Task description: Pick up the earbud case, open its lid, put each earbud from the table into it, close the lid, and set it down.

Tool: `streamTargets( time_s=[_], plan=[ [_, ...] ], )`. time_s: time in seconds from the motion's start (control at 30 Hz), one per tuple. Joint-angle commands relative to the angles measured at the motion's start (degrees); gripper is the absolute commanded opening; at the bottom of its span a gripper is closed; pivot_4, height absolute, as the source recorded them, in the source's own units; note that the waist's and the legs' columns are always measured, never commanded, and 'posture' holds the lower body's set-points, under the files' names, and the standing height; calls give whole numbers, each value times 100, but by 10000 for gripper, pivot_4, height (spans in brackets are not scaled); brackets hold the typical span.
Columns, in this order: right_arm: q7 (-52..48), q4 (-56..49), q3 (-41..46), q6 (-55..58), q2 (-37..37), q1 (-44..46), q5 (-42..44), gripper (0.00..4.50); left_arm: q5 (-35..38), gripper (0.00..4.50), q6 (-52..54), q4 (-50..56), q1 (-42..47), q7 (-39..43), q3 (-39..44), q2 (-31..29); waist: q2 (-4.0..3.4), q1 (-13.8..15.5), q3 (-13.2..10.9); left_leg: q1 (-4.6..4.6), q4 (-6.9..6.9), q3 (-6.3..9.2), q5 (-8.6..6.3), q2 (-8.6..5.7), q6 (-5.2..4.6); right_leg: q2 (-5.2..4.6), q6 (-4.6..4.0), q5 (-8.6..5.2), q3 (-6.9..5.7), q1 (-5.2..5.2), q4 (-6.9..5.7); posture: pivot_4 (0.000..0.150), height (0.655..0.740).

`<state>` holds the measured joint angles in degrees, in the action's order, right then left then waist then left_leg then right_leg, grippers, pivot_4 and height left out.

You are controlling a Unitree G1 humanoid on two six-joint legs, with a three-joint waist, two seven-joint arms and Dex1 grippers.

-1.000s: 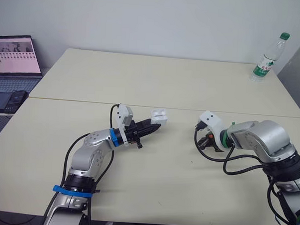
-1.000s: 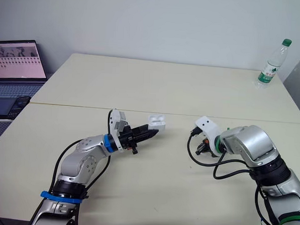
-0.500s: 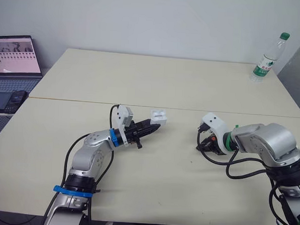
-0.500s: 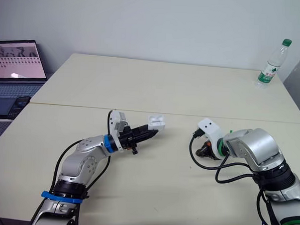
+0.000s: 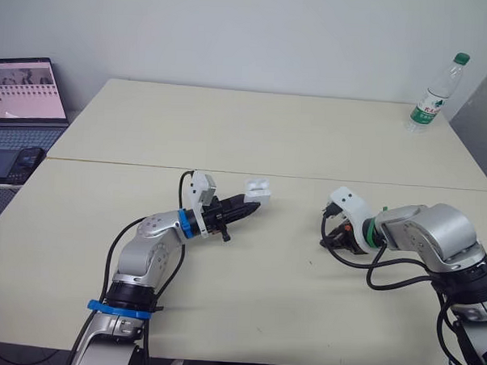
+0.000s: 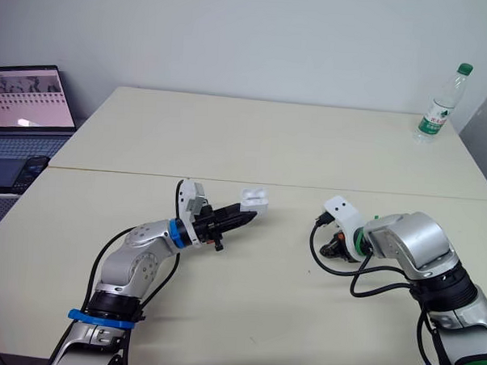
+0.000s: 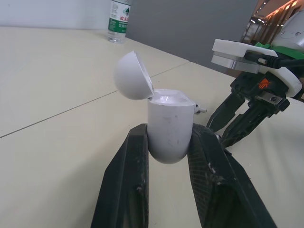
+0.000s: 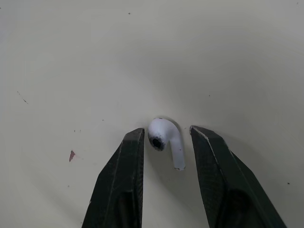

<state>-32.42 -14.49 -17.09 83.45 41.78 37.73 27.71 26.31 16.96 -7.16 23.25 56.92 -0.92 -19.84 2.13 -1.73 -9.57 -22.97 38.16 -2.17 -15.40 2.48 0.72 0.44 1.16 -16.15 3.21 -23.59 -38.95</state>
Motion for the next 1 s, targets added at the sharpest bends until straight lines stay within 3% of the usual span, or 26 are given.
streamTargets(
  time_s=[0.03, 0.13, 0.2, 0.23, 0.53, 0.8, 1.0],
  plan=[
    [-68, -109, -48, -120, 91, 16, -53, 15539, 16, 7836, -135, 77, 110, 41, 14, 34, 0, 0, 0, 0, 0, 0, 0, 0, 0, 0, 0, 0, 0, 0, 0, 1500, 7362],
    [-90, -146, -75, -167, 130, 0, -52, 9557, 0, 7836, -158, 50, 110, 37, 4, 46, 0, 0, 0, 0, 0, 0, 0, 0, 0, 0, 0, 0, 0, 0, 0, 1500, 7362],
    [-99, -163, -87, -185, 146, 0, -49, 3169, -7, 7836, -167, 45, 105, 36, -3, 47, 0, 0, 0, 0, 0, 0, 0, 0, 0, 0, 0, 0, 0, 0, 0, 1500, 7362],
    [-122, -189, -105, -198, 175, -3, -40, 2561, -8, 7836, -168, 45, 101, 34, -4, 48, 0, 0, 0, 0, 0, 0, 0, 0, 0, 0, 0, 0, 0, 0, 0, 1500, 7362],
    [-546, -1094, 291, -387, 920, -517, 257, 2561, -23, 7836, -160, 126, 20, 15, 2, 17, 0, 9, 0, -2, -1, 3, 0, 0, 0, 0, 0, 0, -4, 0, 3, 1500, 7362],
    [-892, -1878, 1649, -1009, 2084, -2828, 305, 2561, -16, 7836, -130, 248, -131, 5, 23, -35, 1, 30, -1, -5, 1, 19, 0, -6, 0, -6, 1, -1, -26, 12, 9, 1500, 7362],
    [-915, -1930, 1978, -1605, 2149, -3548, 147, 2561, -40, 7836, -92, 261, -104, 14, -36, -27, 0, -3, 0, 13, 6, 20, 5, 0, -1, 5, 28, -17, -46, 23, 1, 1500, 7362]
  ],
)
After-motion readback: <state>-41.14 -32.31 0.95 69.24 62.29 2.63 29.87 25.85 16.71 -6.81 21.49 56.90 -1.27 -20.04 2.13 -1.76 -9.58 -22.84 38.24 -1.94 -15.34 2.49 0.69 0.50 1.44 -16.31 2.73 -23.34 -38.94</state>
